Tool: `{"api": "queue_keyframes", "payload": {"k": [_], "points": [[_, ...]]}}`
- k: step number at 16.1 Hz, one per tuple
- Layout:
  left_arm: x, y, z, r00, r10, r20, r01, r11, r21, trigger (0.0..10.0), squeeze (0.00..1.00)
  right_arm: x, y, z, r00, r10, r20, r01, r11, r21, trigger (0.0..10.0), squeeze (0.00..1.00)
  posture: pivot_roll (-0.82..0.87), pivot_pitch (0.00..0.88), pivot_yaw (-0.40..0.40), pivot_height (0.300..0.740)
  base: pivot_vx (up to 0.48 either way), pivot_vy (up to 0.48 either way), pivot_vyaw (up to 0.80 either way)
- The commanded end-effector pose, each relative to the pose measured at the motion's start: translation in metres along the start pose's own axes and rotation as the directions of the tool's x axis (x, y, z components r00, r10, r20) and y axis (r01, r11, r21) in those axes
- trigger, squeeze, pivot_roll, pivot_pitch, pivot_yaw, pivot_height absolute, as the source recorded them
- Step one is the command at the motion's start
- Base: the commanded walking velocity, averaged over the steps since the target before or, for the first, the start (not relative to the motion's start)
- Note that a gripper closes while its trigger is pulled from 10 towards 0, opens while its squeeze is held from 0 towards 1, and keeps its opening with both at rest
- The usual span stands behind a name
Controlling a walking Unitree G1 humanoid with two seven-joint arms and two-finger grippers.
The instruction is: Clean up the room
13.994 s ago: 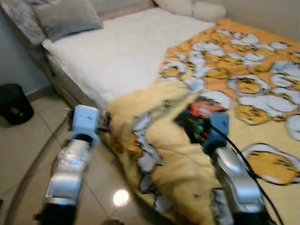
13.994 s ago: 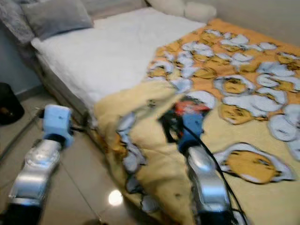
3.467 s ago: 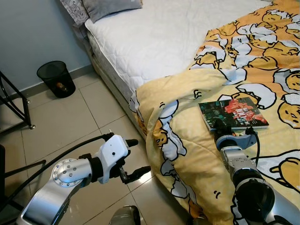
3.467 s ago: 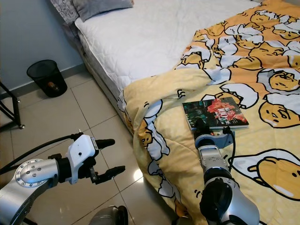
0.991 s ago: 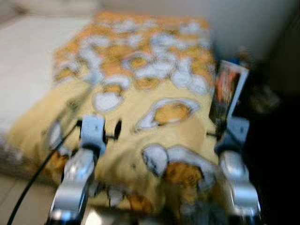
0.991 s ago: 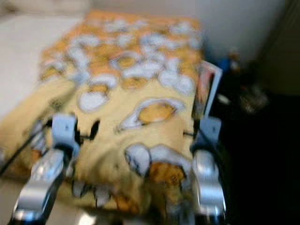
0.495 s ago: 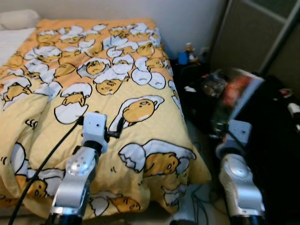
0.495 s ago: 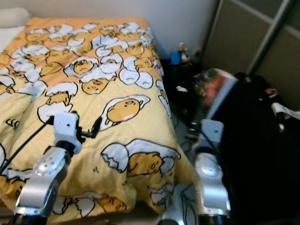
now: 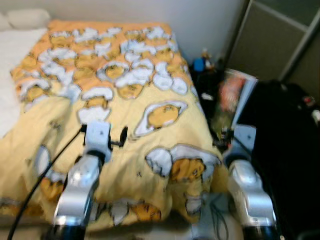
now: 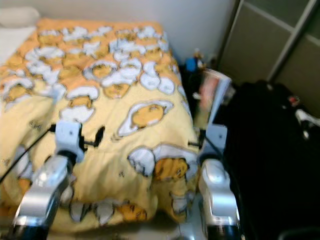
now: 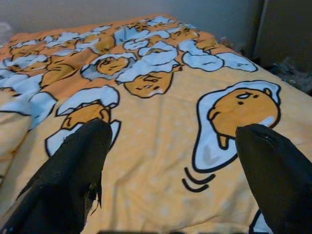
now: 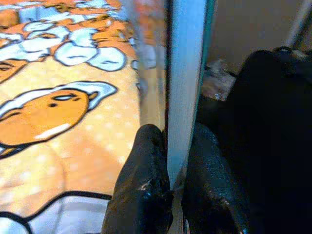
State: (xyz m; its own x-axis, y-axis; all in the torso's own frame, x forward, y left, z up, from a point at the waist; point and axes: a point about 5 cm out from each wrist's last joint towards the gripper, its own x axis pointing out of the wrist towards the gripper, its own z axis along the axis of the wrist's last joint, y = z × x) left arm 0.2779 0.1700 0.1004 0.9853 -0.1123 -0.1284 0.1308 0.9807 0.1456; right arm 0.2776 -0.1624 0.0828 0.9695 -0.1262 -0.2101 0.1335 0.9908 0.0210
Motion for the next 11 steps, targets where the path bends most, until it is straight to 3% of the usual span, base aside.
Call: {"api": "queue_keyframes", "payload": {"k": [1,3,11], "points": [[0.0024,-0.0005,0.0027,1.0,-0.003,0.008,0.003,1.0,0.013,10.0,0.0,0.0026,-0.0019,0.0085,1.0,-0.006,0.031,0.006,1.0,0.015,10.0,0.0,0.0,0.0,0.005,0.74,0.0,0.319,0.0],[0.0024,-0.0003,0.0029,1.0,-0.004,0.008,0.003,1.0,0.017,10.0,0.0,0.003,-0.0009,0.0051,1.0,-0.002,0.011,0.002,1.0,0.018,10.0,0.0,0.01,0.0,0.003,0.74,0.0,0.324,-0.4],[0.0029,-0.0021,0.0017,1.0,-0.02,0.008,0.019,0.999,0.034,10.0,0.0,0.0022,0.001,0.0002,1.0,0.005,-0.01,-0.005,0.999,0.036,10.0,0.0,0.01,0.0,0.008,0.74,0.0,0.345,0.0]]}}
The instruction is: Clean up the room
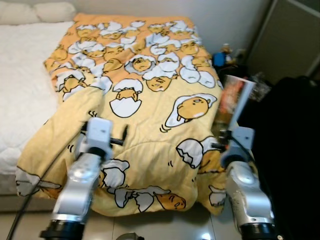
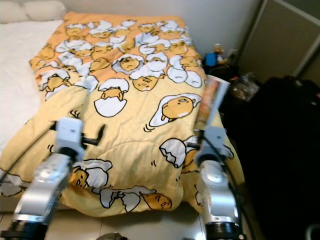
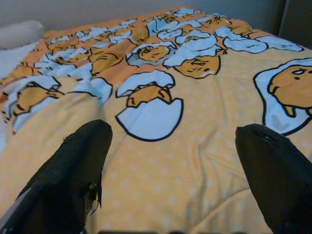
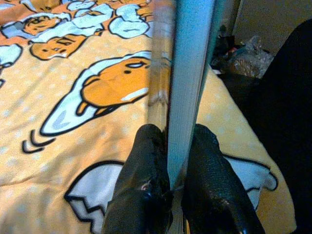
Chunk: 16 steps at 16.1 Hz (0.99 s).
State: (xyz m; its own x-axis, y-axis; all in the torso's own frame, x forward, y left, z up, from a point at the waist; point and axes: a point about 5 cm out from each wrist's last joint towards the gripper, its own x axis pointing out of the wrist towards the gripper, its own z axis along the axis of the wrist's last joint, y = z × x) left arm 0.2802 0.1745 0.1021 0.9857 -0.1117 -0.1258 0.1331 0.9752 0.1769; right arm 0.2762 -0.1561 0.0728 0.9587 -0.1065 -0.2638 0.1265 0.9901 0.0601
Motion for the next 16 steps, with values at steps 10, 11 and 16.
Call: {"api": "queue_keyframes", "payload": {"k": [10,11,16], "points": [[0.0009,-0.0047,0.0,1.0,-0.024,0.009,0.024,1.0,0.017,10.0,0.0,0.0007,-0.0035,0.0072,0.999,-0.009,0.032,0.009,1.0,0.009,10.0,0.0,0.01,0.0,0.008,0.74,0.0,0.434,-0.49],[0.001,-0.0044,0.0002,1.0,-0.024,0.009,0.024,1.0,0.017,10.0,0.0,0.0007,-0.0032,0.0071,0.999,-0.01,0.031,0.009,1.0,0.01,10.0,0.0,0.01,0.0,0.009,0.74,0.0,0.446,-0.4],[0.0018,-0.0045,0.0015,1.0,-0.027,0.011,0.027,0.999,0.025,10.0,0.0,0.0012,-0.0022,0.0073,1.0,-0.009,0.029,0.009,1.0,0.017,10.0,0.0,0.02,0.0,0.003,0.74,0.0,0.447,0.0]]}}
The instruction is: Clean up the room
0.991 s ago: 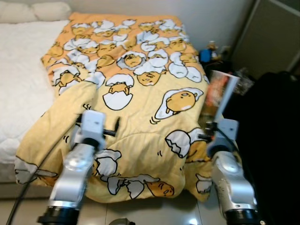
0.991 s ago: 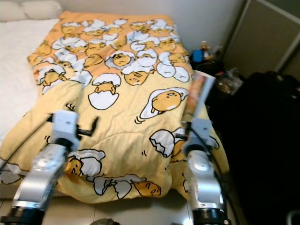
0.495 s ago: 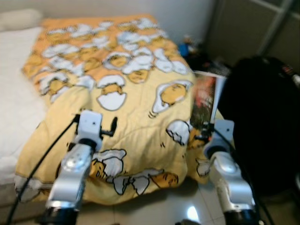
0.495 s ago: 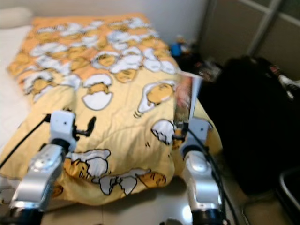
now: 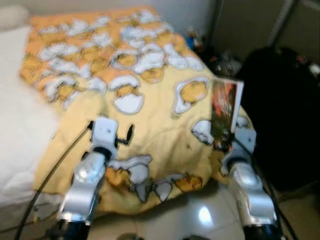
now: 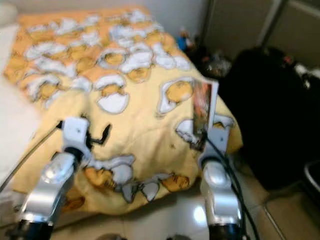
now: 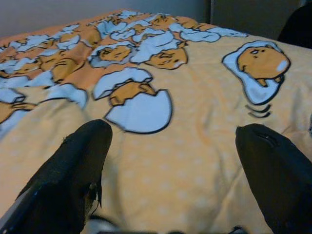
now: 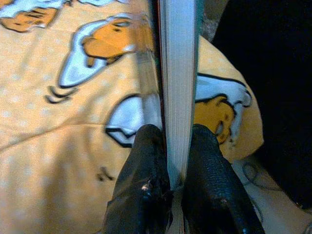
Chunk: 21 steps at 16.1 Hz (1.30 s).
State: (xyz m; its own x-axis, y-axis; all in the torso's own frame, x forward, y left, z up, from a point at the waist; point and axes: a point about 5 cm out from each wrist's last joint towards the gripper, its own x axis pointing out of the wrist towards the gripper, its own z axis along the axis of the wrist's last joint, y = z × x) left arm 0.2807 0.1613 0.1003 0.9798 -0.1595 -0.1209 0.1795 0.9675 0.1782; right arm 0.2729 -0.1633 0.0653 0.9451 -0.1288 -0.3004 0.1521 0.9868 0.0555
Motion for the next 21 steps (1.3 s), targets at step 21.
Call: {"api": "queue_keyframes", "payload": {"k": [21], "points": [[0.0031,0.0105,0.002,0.999,0.037,0.0,-0.037,0.999,0.015,10.0,0.0,0.0064,0.0093,0.0234,0.994,0.049,0.096,-0.049,0.999,0.004,10.0,0.0,0.03,0.0,0.003,0.74,0.0,0.447,0.0]]}}
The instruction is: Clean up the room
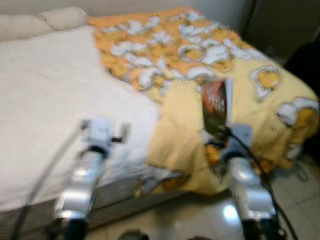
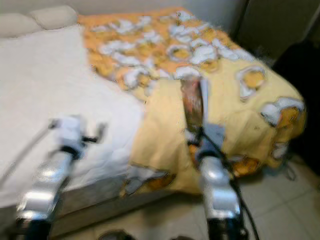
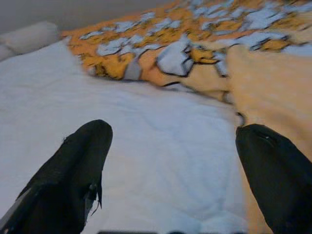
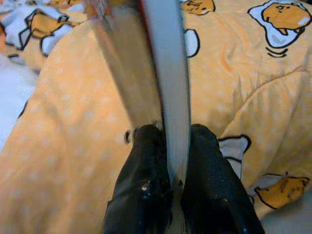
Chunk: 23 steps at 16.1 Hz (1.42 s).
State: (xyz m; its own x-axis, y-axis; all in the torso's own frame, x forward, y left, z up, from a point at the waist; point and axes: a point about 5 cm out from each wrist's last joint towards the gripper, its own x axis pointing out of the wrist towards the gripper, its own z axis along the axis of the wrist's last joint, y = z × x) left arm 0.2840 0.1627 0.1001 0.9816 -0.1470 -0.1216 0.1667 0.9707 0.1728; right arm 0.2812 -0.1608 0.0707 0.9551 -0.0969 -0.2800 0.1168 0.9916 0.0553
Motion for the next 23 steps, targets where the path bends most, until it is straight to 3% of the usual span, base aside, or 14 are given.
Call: {"api": "queue_keyframes", "payload": {"k": [1,18,23], "points": [[0.0,0.009,0.002,1.0,0.025,0.004,-0.025,0.999,0.022,10.0,0.0,0.001,0.005,0.016,0.997,0.017,0.079,-0.019,1.0,0.014,10.0,0.0,0.03,0.0,0.004,0.74,0.0,0.45,0.0],[0.006,0.008,0.006,1.0,0.005,0.006,-0.006,0.999,0.033,10.0,0.0,0.002,0.009,0.022,0.992,0.046,0.118,-0.047,0.999,0.006,10.0,0.0,0.02,0.0,0.044,0.74,0.0,0.446,0.0],[0.0,0.014,0.003,0.999,0.052,0.005,-0.052,0.998,0.023,10.0,0.0,0.005,0.018,0.019,0.991,0.083,0.107,-0.084,0.996,0.001,10.0,0.0,0.06,0.0,-0.009,0.74,0.0,0.447,0.0]]}}
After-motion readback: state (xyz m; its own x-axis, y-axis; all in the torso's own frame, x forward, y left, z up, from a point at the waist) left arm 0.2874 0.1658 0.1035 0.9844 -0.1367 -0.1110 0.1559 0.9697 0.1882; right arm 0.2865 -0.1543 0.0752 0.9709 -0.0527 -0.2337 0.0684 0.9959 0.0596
